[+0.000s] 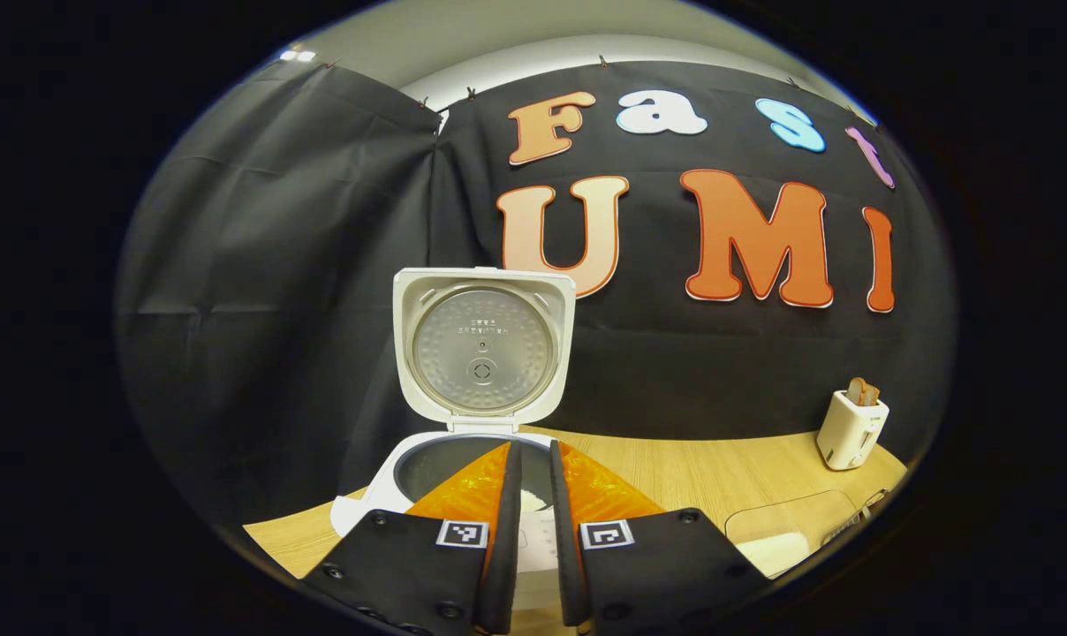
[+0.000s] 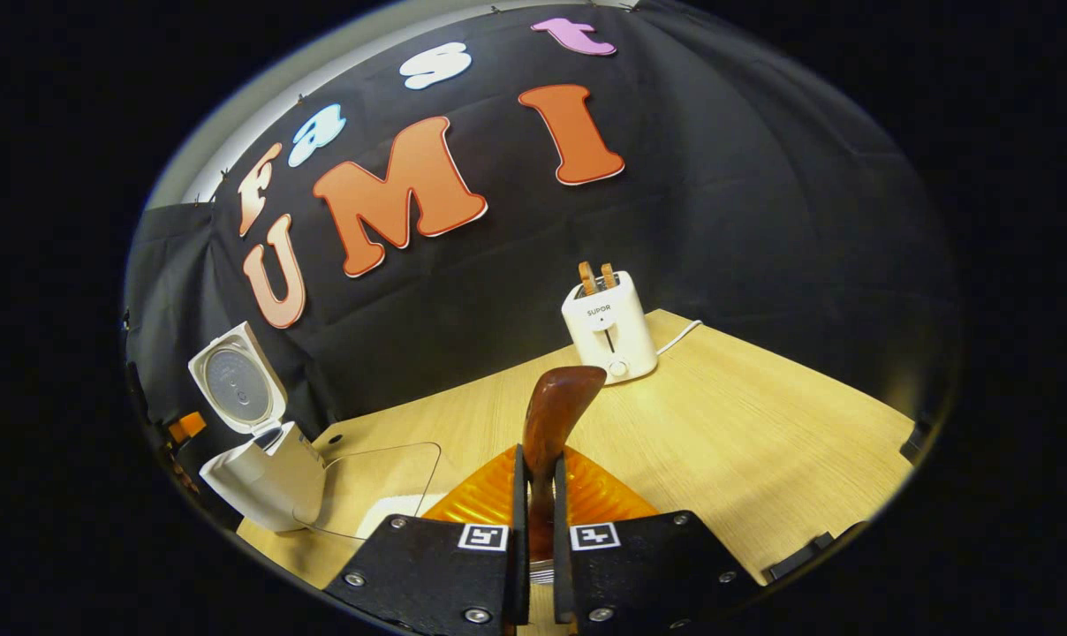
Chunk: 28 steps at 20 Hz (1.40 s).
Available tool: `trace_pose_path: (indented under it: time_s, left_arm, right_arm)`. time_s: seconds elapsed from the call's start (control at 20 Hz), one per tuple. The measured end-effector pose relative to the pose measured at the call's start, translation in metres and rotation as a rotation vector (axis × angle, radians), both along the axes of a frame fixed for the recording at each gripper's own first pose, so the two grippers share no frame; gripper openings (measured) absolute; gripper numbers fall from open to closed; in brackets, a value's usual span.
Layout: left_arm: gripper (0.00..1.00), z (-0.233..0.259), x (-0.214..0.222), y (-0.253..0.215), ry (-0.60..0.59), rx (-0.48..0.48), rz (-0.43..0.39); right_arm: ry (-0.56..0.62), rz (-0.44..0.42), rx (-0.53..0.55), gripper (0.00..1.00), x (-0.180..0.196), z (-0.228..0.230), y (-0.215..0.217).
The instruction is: Close the left gripper, press the button to open the rice cooker; take a wooden spoon from the chopstick holder with the right hand, scoop a spoonful of rice and pour it into the rice cooker, then put the wooden spoon back into the chopstick holder.
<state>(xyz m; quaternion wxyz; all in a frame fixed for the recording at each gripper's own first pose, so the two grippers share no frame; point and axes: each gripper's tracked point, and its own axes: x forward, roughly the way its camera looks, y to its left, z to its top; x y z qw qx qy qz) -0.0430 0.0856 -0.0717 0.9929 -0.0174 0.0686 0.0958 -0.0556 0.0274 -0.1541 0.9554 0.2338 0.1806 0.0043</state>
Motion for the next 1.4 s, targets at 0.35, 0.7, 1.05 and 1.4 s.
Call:
trace_pose_path:
  time_s: [0.35, 0.7, 1.05, 1.4]
  left_arm:
    - [0.24, 0.003, 0.000, 0.003, -0.009, 0.003, 0.008]
    - [0.24, -0.005, 0.001, 0.003, 0.007, 0.005, 0.001]
    - [0.36, 0.000, -0.004, 0.012, -0.008, 0.043, 0.010]
    - [0.79, 0.007, -0.009, 0.010, -0.028, 0.079, -0.002]
  right_arm:
    - [0.011, -0.024, 0.017, 0.06, 0.001, -0.003, -0.004]
    - [-0.103, -0.053, -0.013, 0.06, 0.004, 0.029, -0.005]
    - [-0.253, -0.082, -0.042, 0.06, 0.008, 0.085, -0.013]
    - [-0.394, -0.074, -0.043, 0.06, 0.017, 0.134, 0.001]
